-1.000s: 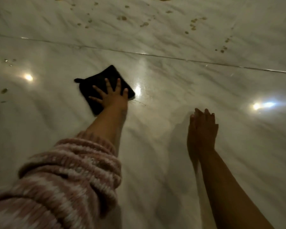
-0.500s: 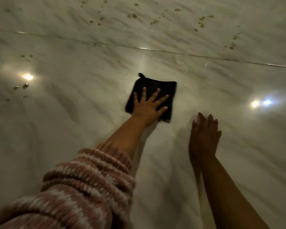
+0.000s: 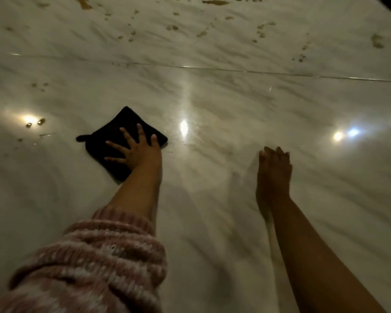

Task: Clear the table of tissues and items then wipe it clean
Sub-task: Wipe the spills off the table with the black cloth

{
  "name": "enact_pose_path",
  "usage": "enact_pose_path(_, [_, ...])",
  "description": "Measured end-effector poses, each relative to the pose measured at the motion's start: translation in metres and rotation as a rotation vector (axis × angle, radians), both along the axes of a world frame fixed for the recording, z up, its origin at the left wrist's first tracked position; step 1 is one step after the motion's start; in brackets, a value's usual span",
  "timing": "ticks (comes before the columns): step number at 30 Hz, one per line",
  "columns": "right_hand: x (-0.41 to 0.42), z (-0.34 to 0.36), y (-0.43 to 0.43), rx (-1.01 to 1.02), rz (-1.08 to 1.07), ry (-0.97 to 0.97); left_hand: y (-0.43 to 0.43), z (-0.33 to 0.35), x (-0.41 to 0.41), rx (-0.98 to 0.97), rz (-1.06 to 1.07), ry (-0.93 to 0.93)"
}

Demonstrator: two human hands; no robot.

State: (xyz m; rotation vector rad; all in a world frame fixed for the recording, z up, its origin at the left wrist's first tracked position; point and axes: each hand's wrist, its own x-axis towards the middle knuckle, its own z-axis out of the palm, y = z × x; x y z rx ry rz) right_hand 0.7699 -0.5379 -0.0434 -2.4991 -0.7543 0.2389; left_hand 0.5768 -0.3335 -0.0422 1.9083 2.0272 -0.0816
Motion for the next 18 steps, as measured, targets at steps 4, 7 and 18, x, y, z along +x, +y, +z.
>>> enact_pose_path(4, [0.002, -0.003, -0.043, -0.091, -0.009, -0.054, -0.025, 0.004, 0.066, -0.006, -0.014, -0.036])
enact_pose_path(7, [0.009, -0.008, -0.079, -0.117, -0.013, -0.072, -0.057, 0.009, 0.130, -0.027, -0.207, -0.090])
enact_pose_path(18, [-0.002, 0.001, -0.134, -0.185, -0.038, -0.019, -0.143, 0.007, 0.116, 0.036, -1.005, -0.046])
